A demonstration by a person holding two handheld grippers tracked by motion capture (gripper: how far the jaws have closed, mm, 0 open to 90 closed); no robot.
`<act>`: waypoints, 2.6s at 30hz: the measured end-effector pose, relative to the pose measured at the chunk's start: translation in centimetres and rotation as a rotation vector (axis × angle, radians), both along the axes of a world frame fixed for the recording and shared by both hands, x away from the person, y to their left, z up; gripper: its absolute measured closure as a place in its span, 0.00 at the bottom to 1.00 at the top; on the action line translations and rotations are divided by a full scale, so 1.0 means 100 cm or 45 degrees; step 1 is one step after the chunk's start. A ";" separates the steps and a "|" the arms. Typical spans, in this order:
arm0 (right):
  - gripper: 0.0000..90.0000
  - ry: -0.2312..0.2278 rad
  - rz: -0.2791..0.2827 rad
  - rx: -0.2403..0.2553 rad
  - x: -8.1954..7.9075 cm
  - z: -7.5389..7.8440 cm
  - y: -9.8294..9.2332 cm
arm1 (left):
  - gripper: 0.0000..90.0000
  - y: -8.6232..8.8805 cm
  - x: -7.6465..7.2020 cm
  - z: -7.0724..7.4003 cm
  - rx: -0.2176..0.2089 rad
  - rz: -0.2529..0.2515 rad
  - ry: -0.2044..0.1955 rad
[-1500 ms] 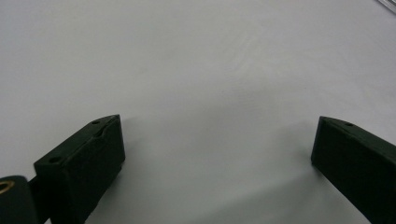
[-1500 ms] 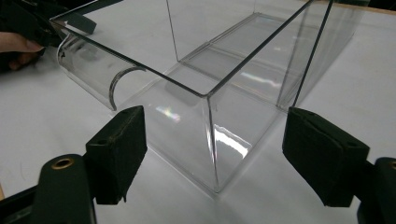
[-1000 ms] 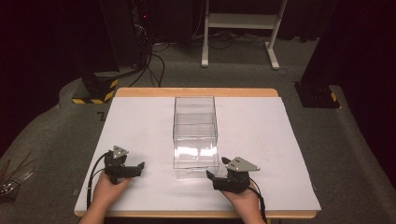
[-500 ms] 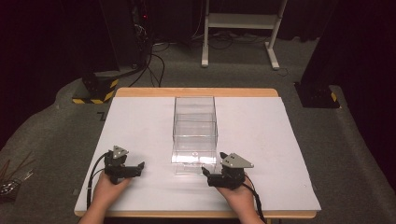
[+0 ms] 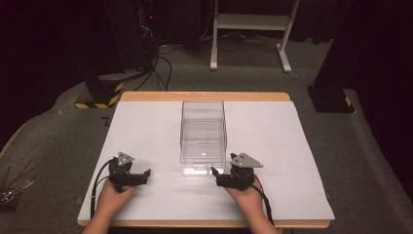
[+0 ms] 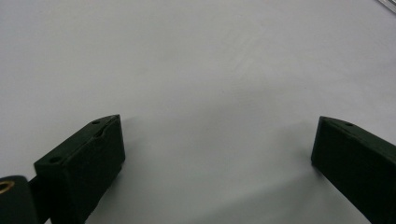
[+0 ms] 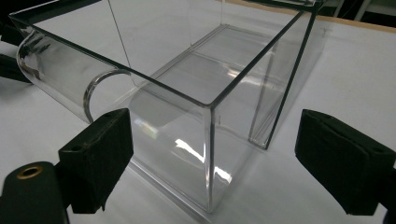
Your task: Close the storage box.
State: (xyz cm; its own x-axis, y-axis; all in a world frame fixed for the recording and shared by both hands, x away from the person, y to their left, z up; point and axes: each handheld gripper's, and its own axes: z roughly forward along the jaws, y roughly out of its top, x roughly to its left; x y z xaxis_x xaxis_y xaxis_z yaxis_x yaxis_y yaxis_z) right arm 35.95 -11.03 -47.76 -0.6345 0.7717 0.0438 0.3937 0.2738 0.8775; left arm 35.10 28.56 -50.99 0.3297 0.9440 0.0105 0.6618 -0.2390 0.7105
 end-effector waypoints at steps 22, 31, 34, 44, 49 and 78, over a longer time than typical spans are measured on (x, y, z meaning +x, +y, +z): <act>0.12 0.037 -0.057 -0.018 0.031 0.000 0.005 | 0.03 0.000 0.000 0.000 -0.001 0.001 -0.002; 0.12 0.051 -0.090 -0.015 0.046 0.001 0.008 | 0.03 0.000 0.000 0.000 0.000 0.000 0.000; 0.12 0.059 -0.100 -0.008 0.051 0.000 0.008 | 0.03 0.000 0.000 0.000 0.000 0.000 0.000; 0.12 0.061 -0.132 0.007 0.066 -0.003 0.013 | 0.03 0.000 0.000 0.000 -0.001 0.000 0.001; 0.13 0.062 -0.155 0.009 0.072 -0.004 0.015 | 0.03 0.000 0.000 0.000 -0.001 0.000 0.000; 0.15 0.067 -0.105 0.043 0.057 0.001 0.006 | 0.03 -0.001 0.000 0.000 -0.003 0.004 -0.003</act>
